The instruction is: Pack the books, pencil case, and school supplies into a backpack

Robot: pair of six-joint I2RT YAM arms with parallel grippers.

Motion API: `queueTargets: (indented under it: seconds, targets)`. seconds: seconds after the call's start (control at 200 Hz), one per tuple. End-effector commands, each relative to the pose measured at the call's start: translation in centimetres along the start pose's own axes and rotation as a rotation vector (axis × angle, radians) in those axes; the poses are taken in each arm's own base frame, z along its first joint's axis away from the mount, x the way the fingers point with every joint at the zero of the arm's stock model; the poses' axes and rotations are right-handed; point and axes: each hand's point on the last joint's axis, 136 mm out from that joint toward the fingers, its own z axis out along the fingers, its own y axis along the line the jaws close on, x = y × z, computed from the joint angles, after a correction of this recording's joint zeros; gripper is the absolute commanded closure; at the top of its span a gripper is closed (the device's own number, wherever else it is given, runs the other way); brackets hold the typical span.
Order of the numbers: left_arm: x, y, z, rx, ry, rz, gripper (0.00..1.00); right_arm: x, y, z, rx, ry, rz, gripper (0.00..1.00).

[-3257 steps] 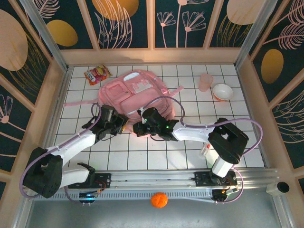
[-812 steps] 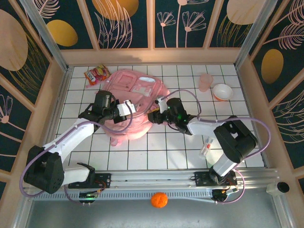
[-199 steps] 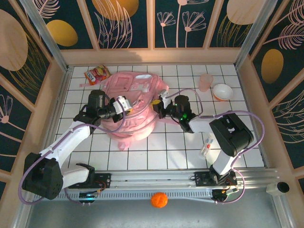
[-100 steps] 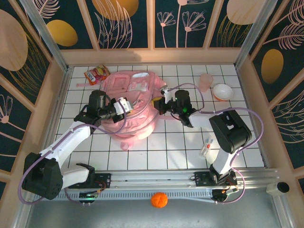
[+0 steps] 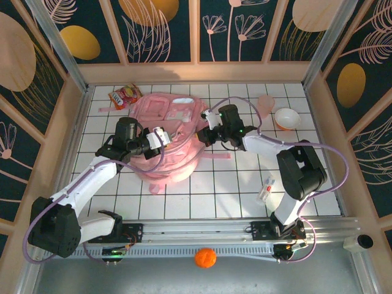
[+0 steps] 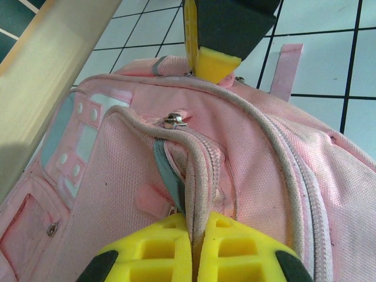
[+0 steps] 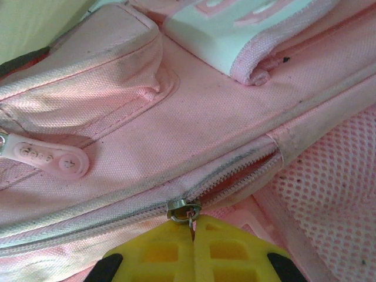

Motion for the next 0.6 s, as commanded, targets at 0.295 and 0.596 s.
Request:
queueTargets:
  seconds: [0.295,0.596]
  targets:
    - [-3.0,0.2,-1.8,0.011,-0.1,0.124,1.0,1.8,-5.5,-1.5,0.273,0.161,0.072,1.0]
    - [-3.3,-3.4,-2.1,0.138,-0.163,0.17,1.0,-1.2,-10.7,-2.0,0.437,0.062,-0.035,1.0]
